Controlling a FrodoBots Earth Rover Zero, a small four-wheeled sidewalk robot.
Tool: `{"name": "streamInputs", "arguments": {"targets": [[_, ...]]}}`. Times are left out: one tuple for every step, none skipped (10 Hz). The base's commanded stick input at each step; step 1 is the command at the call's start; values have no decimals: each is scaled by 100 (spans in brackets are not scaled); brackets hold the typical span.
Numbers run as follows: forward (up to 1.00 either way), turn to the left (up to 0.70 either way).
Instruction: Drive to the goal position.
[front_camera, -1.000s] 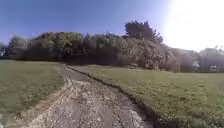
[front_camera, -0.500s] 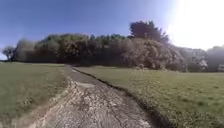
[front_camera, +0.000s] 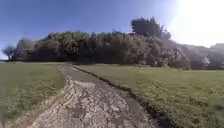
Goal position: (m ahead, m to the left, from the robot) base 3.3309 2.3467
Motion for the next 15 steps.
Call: {"name": "streamInputs", "arguments": {"targets": [[50,0],[50,0],[50,0],[50,0],[50,0],[50,0],[50,0],[50,0],[50,0],[50,0],[50,0],[50,0],[50,0],[50,0],[50,5]]}}
